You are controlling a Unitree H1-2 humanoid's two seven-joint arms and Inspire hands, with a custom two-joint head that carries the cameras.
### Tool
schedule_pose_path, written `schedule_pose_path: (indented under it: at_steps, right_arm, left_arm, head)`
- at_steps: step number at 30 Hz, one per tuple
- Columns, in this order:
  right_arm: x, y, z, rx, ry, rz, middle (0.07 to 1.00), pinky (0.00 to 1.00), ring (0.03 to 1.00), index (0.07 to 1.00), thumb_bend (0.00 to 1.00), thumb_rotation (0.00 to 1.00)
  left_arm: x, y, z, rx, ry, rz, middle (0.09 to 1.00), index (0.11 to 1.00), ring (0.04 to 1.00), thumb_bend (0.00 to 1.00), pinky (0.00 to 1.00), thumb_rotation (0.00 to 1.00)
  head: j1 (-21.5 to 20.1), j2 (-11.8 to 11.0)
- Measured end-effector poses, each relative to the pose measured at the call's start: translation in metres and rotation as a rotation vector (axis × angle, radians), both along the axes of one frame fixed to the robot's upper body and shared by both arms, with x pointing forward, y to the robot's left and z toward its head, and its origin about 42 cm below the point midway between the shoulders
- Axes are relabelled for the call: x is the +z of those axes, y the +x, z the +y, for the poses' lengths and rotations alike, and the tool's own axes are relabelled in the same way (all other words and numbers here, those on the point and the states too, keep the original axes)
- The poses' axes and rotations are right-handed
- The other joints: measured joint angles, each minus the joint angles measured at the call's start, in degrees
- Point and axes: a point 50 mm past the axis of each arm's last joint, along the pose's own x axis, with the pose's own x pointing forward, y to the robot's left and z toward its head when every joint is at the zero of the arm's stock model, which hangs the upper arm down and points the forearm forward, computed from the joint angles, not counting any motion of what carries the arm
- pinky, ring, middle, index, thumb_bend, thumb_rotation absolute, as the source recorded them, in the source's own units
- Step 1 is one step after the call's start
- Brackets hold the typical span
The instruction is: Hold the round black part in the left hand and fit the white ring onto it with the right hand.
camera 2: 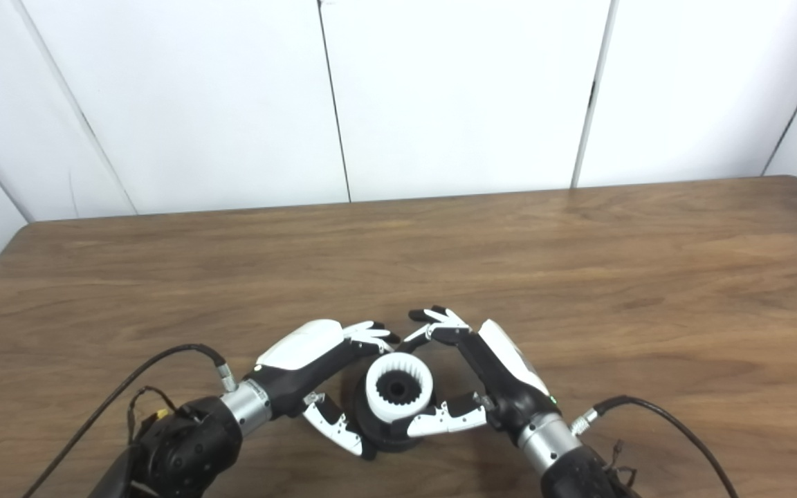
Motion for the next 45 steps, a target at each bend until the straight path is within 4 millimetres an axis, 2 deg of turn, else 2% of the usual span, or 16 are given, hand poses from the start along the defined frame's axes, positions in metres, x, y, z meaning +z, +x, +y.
schedule_pose_path:
  at_steps: [18, 26, 27, 28, 29, 31, 45]
  right_arm:
    - [-0.020, 0.003, 0.002, -0.020, -0.011, 0.018, 0.885, 0.90, 0.968, 0.493, 0.52, 0.17]
    - [-0.021, 0.003, 0.005, -0.023, -0.023, -0.004, 0.886, 0.88, 0.968, 0.497, 0.52, 0.16]
    - [-0.021, 0.003, 0.005, -0.023, -0.024, -0.005, 0.885, 0.88, 0.966, 0.532, 0.59, 0.20]
    - [-0.021, 0.004, 0.005, -0.023, -0.026, -0.008, 0.886, 0.87, 0.963, 0.603, 0.72, 0.28]
    - [-0.021, 0.004, 0.006, -0.022, -0.030, -0.012, 0.886, 0.87, 0.962, 0.643, 0.79, 0.33]
    - [-0.022, 0.005, 0.005, -0.023, -0.049, -0.016, 0.887, 0.86, 0.960, 0.681, 0.86, 0.37]
    - [-0.025, 0.006, 0.002, -0.015, -0.070, -0.002, 0.887, 0.86, 0.960, 0.692, 0.94, 0.42]
  left_arm:
    - [0.000, -0.001, 0.000, 0.009, -0.001, 0.009, 0.908, 0.691, 0.970, 0.93, 0.85, 0.17]
    - [0.000, -0.001, 0.001, 0.010, -0.001, 0.007, 0.906, 0.689, 0.967, 0.94, 0.84, 0.17]
    - [0.000, -0.001, 0.000, 0.010, -0.002, 0.006, 0.907, 0.689, 0.969, 0.93, 0.85, 0.17]
    - [0.000, -0.001, 0.000, 0.011, -0.002, 0.006, 0.912, 0.693, 0.974, 0.93, 0.85, 0.17]
    - [0.000, -0.001, 0.000, 0.011, -0.002, 0.006, 0.913, 0.695, 0.975, 0.92, 0.86, 0.17]
    - [0.000, -0.001, 0.001, 0.014, -0.001, 0.012, 0.911, 0.692, 0.973, 0.93, 0.86, 0.17]
    - [0.000, -0.001, 0.000, 0.018, -0.003, 0.016, 0.914, 0.712, 0.976, 0.93, 0.86, 0.19]
  head:
    - [0.18, 0.26]
    - [0.26, 0.18]
    - [0.35, 0.09]
    - [0.35, 0.09]
    - [0.35, 0.09]
    - [0.44, 0.09]
    - [0.62, 0.00]
